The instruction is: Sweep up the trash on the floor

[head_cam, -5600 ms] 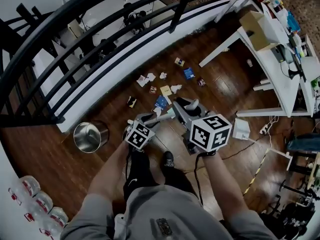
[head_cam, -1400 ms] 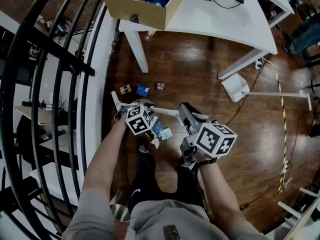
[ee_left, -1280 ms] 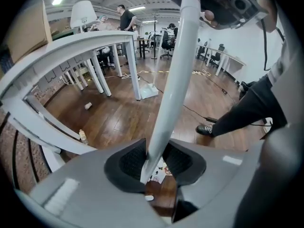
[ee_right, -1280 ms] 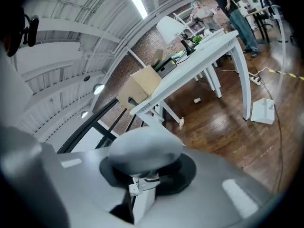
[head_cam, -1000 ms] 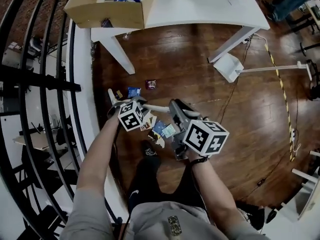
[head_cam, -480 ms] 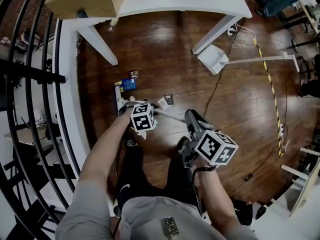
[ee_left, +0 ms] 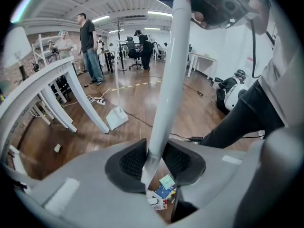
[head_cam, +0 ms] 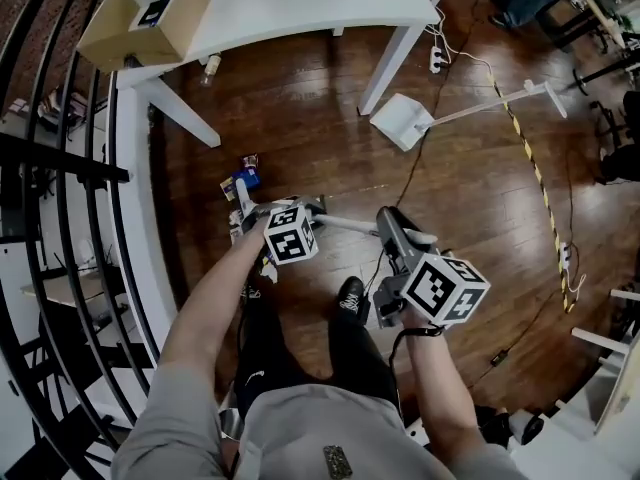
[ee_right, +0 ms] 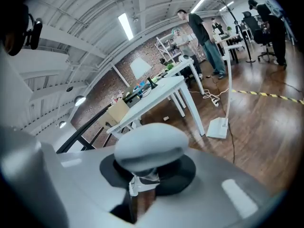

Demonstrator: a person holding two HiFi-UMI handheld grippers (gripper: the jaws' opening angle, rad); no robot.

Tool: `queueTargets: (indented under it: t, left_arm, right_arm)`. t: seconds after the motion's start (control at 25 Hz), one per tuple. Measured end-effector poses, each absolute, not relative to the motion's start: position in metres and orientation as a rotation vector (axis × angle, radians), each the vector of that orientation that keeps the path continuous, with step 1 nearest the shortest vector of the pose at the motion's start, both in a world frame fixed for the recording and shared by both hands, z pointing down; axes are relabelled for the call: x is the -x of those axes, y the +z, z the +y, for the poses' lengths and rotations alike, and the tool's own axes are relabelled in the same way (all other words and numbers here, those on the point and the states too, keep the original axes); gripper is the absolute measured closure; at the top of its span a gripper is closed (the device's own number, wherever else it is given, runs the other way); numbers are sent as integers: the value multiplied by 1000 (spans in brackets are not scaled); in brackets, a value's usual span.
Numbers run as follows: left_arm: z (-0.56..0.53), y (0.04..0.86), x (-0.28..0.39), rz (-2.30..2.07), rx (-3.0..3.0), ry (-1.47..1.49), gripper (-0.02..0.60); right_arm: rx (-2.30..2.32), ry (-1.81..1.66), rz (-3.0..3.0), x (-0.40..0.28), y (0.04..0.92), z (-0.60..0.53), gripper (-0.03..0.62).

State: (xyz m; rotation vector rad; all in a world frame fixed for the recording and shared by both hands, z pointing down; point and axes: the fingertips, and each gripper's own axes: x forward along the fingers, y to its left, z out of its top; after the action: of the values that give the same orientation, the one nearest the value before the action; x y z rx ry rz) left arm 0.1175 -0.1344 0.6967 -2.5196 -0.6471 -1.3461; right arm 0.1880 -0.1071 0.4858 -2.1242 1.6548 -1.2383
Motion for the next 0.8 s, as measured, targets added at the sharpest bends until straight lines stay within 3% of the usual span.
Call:
queueTargets:
  t: [0.44,0.64,0.8]
  left_arm:
    - [-2,676,-272,-872,2564,-1058,477]
    - [16,686,-302,-869,2654,-954,472]
    - [10,693,-286,-878,2639,-1001,469]
  right_arm:
    - [2475,-1018,1574,-286,446,-2,525]
    - [2567,-951,1571,-299,454,12,525]
    - [2521,-994,1567,-289,465,12,525]
